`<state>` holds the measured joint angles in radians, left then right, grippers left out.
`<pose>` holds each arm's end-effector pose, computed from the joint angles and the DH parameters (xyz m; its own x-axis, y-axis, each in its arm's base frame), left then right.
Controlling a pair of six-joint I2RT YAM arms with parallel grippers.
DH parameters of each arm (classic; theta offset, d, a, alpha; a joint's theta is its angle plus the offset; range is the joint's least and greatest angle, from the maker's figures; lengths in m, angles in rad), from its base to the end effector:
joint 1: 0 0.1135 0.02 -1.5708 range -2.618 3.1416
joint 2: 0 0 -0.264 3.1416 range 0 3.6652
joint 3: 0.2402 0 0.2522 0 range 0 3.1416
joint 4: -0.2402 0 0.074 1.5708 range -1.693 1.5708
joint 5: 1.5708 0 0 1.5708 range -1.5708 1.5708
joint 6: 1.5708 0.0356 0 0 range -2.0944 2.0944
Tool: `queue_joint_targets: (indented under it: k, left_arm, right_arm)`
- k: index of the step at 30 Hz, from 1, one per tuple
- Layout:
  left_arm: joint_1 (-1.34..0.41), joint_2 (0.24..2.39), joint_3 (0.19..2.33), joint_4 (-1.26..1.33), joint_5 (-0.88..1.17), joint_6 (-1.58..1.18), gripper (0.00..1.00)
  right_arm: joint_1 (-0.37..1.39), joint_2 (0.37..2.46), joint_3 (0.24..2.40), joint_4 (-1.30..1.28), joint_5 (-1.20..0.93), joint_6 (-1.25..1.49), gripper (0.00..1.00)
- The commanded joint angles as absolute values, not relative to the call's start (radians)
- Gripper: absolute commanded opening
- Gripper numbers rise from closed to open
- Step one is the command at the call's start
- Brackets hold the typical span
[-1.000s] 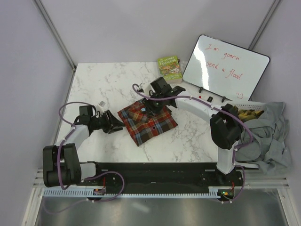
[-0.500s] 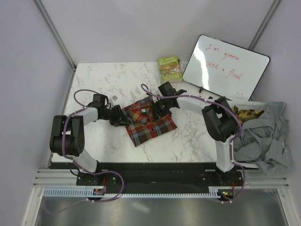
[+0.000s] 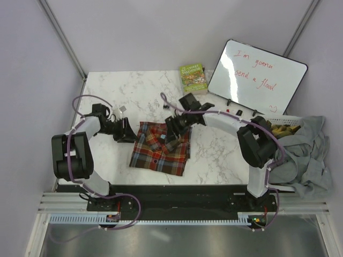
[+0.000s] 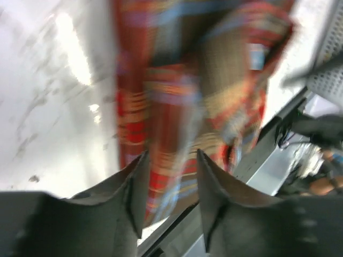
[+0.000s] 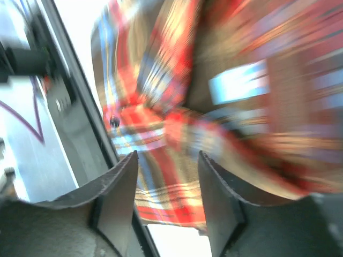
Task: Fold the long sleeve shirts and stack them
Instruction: Fold the shirt
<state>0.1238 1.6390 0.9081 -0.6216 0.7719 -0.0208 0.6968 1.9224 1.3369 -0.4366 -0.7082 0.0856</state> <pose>0.2829 0.0102 0.1609 -0.9699 -0.1357 -0.2024 0.0413 0.7271 -0.6853 0.2926 0.2751 0.1898 -0.7159 -0.5144 -0.4722 -0.6889 0.4102 0.5975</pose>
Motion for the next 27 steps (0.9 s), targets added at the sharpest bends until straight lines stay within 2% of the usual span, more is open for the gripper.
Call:
queue_joint_targets:
  k: [1,2,4,6,8,13,21,27]
  left_arm:
    - [0.103,1.531,1.110,-0.776,0.966,0.377,0.56]
    - [0.062,1.528,1.135,-0.791,0.968,0.534,0.58]
    - [0.014,1.514,1.169,-0.793,0.982,0.665,0.62]
    - [-0.093,1.520,1.181,-0.787,0.927,0.874,0.62]
    - [-0.177,1.572,1.210,-0.775,0.894,1.013,0.60]
    - [-0.230,1.712,1.348,-0.776,0.887,1.214,0.56]
    - [-0.316,1.835,1.411,-0.767,0.816,1.351,0.55]
    - [-0.364,1.864,1.398,-0.773,0.772,1.382,0.55]
  right_arm:
    - [0.497,1.893,1.529,-0.433,-0.762,0.061,0.57]
    - [0.480,1.911,1.554,-0.436,-0.741,0.040,0.57]
    - [0.451,1.989,1.620,-0.437,-0.723,0.019,0.55]
    - [0.443,2.048,1.678,-0.445,-0.712,0.008,0.53]
    - [0.442,2.124,1.712,-0.445,-0.716,0.008,0.51]
    - [0.443,2.224,1.779,-0.391,-0.709,0.011,0.53]
    - [0.454,2.284,1.783,-0.362,-0.762,0.035,0.52]
    - [0.483,2.310,1.761,-0.350,-0.781,0.032,0.44]
